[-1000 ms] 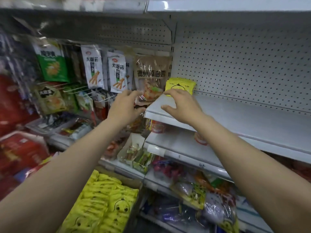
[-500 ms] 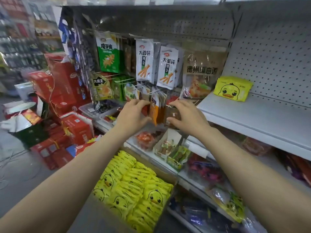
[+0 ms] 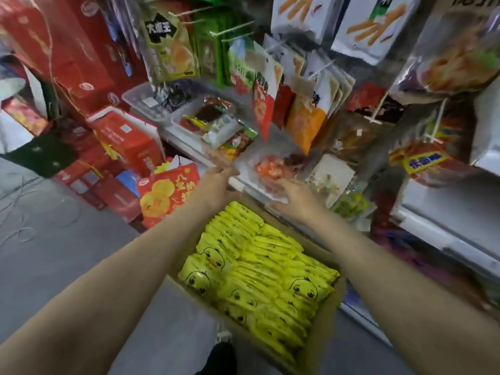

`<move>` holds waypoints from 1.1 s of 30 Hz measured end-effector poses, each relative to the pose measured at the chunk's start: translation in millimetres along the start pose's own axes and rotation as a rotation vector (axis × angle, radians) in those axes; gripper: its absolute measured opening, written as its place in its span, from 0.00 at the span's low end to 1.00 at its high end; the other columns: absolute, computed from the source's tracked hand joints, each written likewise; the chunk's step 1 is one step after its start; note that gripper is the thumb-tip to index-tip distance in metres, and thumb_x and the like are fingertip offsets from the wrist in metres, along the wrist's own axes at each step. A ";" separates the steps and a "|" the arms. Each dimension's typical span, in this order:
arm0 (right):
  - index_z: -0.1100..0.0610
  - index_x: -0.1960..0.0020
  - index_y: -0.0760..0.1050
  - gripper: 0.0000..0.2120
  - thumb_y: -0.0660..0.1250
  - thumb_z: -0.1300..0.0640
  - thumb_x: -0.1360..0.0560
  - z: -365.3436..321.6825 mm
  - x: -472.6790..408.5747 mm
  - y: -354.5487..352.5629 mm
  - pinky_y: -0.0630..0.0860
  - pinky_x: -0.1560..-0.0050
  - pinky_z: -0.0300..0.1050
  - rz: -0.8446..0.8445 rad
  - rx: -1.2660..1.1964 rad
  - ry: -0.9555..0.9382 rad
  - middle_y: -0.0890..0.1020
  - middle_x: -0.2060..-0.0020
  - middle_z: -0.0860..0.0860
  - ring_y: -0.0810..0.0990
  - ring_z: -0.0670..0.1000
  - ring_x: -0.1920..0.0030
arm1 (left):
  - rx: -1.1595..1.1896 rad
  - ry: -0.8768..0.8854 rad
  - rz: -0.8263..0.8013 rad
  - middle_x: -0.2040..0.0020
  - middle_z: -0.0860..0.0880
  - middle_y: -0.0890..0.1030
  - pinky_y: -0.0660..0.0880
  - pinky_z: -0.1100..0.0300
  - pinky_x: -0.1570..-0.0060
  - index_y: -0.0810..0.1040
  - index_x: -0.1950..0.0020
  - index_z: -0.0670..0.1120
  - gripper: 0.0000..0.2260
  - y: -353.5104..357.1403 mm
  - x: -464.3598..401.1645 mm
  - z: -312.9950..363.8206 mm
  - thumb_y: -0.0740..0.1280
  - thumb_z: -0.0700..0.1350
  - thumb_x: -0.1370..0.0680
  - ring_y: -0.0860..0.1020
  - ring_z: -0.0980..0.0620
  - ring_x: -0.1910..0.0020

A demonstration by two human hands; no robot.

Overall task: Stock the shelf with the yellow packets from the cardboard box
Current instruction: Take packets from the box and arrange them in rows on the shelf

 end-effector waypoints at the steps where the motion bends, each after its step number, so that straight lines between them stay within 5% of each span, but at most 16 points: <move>1: 0.52 0.31 0.72 0.27 0.71 0.43 0.26 4.8 -6.5 25.4 0.74 0.43 0.51 -0.051 -0.014 0.041 0.78 0.37 0.56 0.75 0.60 0.36 | 0.007 -0.020 -0.061 0.42 0.40 0.76 0.69 0.54 0.44 0.74 0.32 0.48 0.26 19.2 -3.2 -18.4 0.74 0.51 0.28 0.74 0.41 0.40; 8: 0.51 0.38 0.76 0.23 0.73 0.42 0.28 45.9 21.6 214.5 0.74 0.46 0.49 -0.500 -0.172 0.280 0.79 0.39 0.54 0.77 0.57 0.39 | 0.076 -0.087 -0.469 0.42 0.39 0.80 0.70 0.53 0.44 0.78 0.36 0.46 0.22 161.2 17.2 -116.7 0.75 0.51 0.28 0.77 0.41 0.41; 12: 0.50 0.43 0.80 0.20 0.75 0.43 0.30 50.8 55.9 286.8 0.73 0.48 0.45 -0.685 -0.297 0.335 0.81 0.44 0.51 0.79 0.53 0.43 | 0.088 -0.064 -0.550 0.41 0.42 0.80 0.72 0.49 0.40 0.80 0.39 0.46 0.23 214.4 32.6 -144.0 0.77 0.54 0.31 0.76 0.40 0.39; 16: 0.48 0.41 0.80 0.20 0.76 0.44 0.31 50.4 68.9 311.6 0.73 0.46 0.46 -0.675 -0.322 0.354 0.80 0.42 0.50 0.77 0.53 0.39 | 0.010 -0.077 -0.557 0.33 0.48 0.74 0.66 0.47 0.35 0.77 0.35 0.53 0.25 231.2 35.9 -158.3 0.76 0.55 0.30 0.65 0.43 0.31; 26: 0.49 0.36 0.77 0.20 0.72 0.46 0.26 40.8 71.0 336.1 0.73 0.44 0.50 -0.512 -0.044 0.343 0.70 0.38 0.53 0.66 0.56 0.33 | -0.208 -0.057 -0.588 0.32 0.50 0.71 0.59 0.47 0.31 0.75 0.36 0.58 0.24 245.7 28.5 -166.6 0.75 0.56 0.31 0.61 0.43 0.30; 30: 0.52 0.46 0.82 0.10 0.72 0.49 0.25 51.2 67.1 331.2 0.73 0.48 0.47 -0.450 -0.206 0.404 0.74 0.42 0.53 0.70 0.55 0.36 | -0.314 -0.107 -0.619 0.31 0.49 0.71 0.57 0.47 0.30 0.80 0.40 0.58 0.16 247.4 31.2 -171.3 0.73 0.55 0.28 0.61 0.44 0.28; 33: 0.54 0.51 0.81 0.08 0.73 0.51 0.27 60.6 69.5 322.6 0.71 0.53 0.43 -0.491 -0.427 0.432 0.78 0.47 0.52 0.76 0.54 0.43 | -0.277 -0.134 -0.578 0.41 0.48 0.77 0.65 0.48 0.36 0.83 0.47 0.53 0.10 241.6 36.1 -171.1 0.73 0.53 0.27 0.67 0.44 0.35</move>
Point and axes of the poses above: each hand's wrist, its own x-axis away from the middle knuckle, its own y-axis out of the palm, z = x × y, the point moved 10 cm from there along -x, towards the middle knuckle
